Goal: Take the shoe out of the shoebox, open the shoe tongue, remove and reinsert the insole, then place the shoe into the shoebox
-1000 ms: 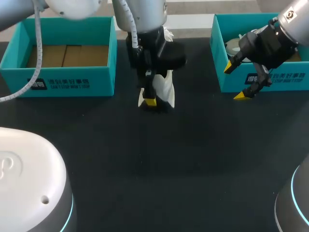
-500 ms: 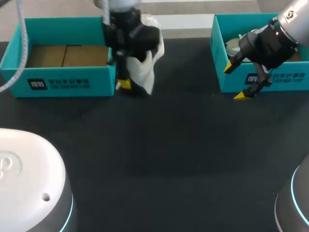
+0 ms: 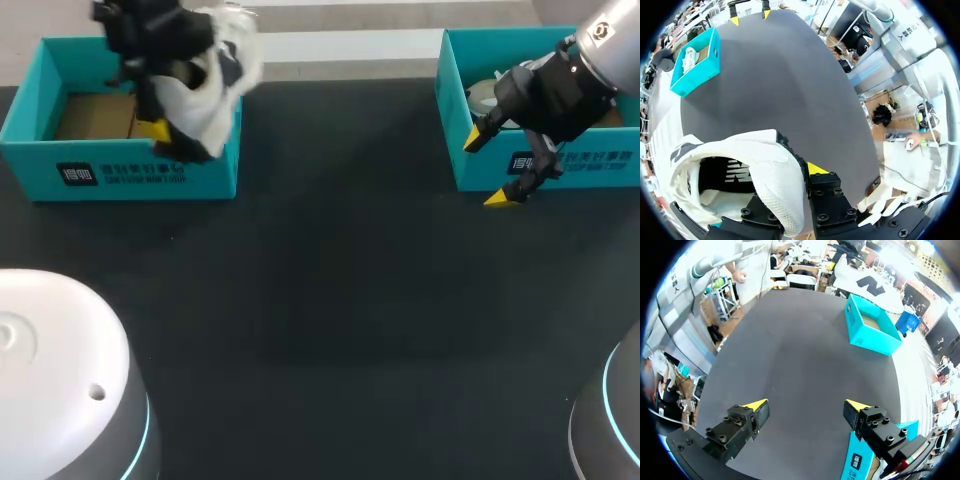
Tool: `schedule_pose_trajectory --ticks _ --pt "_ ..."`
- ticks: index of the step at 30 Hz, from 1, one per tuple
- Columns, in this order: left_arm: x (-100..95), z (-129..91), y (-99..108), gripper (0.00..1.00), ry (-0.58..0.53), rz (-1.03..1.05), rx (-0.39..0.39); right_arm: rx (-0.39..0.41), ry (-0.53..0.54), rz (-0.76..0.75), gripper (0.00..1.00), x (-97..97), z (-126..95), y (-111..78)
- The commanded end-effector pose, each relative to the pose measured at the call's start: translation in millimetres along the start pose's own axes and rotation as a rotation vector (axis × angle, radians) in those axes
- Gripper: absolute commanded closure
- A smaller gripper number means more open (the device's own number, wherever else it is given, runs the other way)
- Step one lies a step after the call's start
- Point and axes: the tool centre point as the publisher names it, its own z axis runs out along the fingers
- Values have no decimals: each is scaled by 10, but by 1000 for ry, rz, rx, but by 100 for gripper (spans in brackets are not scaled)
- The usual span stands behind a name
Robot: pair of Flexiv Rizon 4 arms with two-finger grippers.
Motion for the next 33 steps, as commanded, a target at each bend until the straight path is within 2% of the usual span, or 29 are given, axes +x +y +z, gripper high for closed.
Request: schedule_pose_trajectory --ticks 1,6,12,16,33 --pt "82 -123 810 100 -10 2 58 3 0 0 0 -4 12 2" --pt "150 -189 1219 100 -9 8 39 3 0 0 0 -4 12 2" --pt "260 -290 1729 100 11 -6 74 3 0 0 0 -4 12 2" --pt "299 -341 1981 100 2 -113 69 3 0 0 0 -4 12 2" --pt "299 -341 1981 100 2 -113 69 3 0 0 0 -4 12 2"
